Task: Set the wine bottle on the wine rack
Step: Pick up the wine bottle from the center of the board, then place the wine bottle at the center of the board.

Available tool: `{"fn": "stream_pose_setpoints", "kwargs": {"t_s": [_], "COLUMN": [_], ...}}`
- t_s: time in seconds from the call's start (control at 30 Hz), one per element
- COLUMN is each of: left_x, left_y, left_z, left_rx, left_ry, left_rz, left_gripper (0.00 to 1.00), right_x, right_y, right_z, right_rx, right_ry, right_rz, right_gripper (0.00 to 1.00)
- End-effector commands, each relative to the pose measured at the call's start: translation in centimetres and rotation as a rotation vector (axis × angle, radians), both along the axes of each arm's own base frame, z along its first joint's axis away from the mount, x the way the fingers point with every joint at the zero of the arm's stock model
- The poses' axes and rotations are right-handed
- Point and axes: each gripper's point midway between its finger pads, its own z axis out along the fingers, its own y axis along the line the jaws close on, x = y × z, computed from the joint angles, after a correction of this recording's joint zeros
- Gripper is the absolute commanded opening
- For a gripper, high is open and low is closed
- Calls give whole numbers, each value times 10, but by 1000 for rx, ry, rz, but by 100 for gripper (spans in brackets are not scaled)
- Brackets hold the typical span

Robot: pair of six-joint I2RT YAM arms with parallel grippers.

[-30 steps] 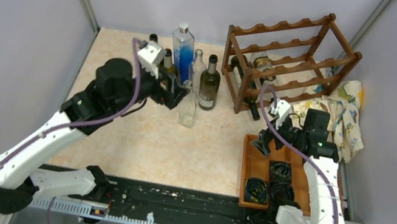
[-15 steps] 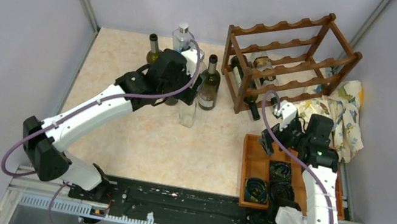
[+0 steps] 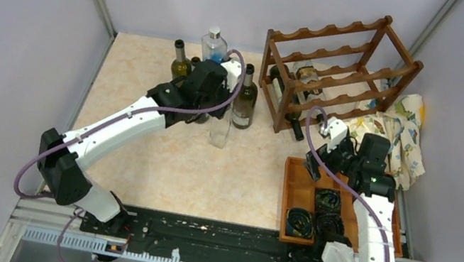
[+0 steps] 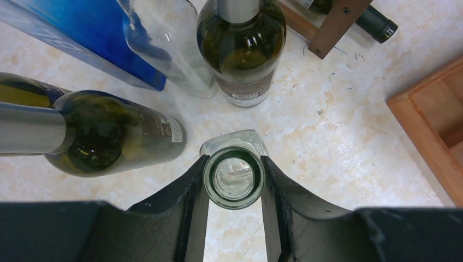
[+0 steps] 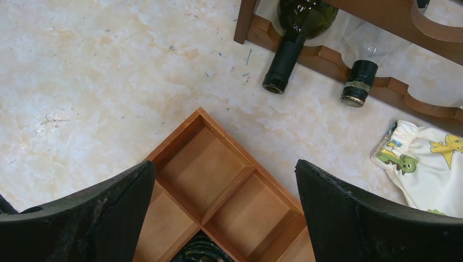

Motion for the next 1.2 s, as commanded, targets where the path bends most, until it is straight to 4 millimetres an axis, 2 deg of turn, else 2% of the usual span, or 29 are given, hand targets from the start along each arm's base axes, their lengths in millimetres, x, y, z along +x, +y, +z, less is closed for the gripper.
{"fn": "stream_pose_setpoints", "kwargs": {"t_s": [0.0,0.07,0.1,0.2,0.33,0.4,0.57,0.67,0.87,0.93,1.0,1.07,1.17], "left_x": [2,-11,-18,-45,-97,-115,-143,-150,-151,-152,-155,-160,-163], "left_y": [-6,-12,-15,-21,-38,-44,-56,-63,-82,-90,-97,-102,-102], "left_z": [3,7,11,28,38,32,6,-10,-15,-23,-38,-62,-95], "left_rx": [40,58,53,53,170,253,433,469,443,433,447,481,529], "left_ry": [-12,-9,-8,-76,-213,-241,-279,-260,-309,-294,-253,-189,-125], "left_rz": [-87,-210,-256,-377,-541,-567,-595,-598,-613,-621,-637,-662,-670], "left_gripper": [17,2,0,0,0,0,0,0,0,0,0,0,0], "right_x": [3,3,3,1,-1,-1,1,4,10,11,12,13,14], "right_y": [-2,-1,0,5,11,11,9,5,-6,-7,-9,-11,-14], "right_z": [7,8,8,9,10,10,8,7,2,2,2,2,1], "right_rx": [-3,1,6,29,58,62,56,50,38,33,31,26,24], "right_ry": [-42,-41,-38,-26,-9,-4,2,5,24,23,23,22,22], "right_rz": [-4,2,6,29,51,52,36,11,-50,-59,-68,-79,-92], "right_gripper": [98,98,98,98,98,98,98,98,98,98,98,98,98]}}
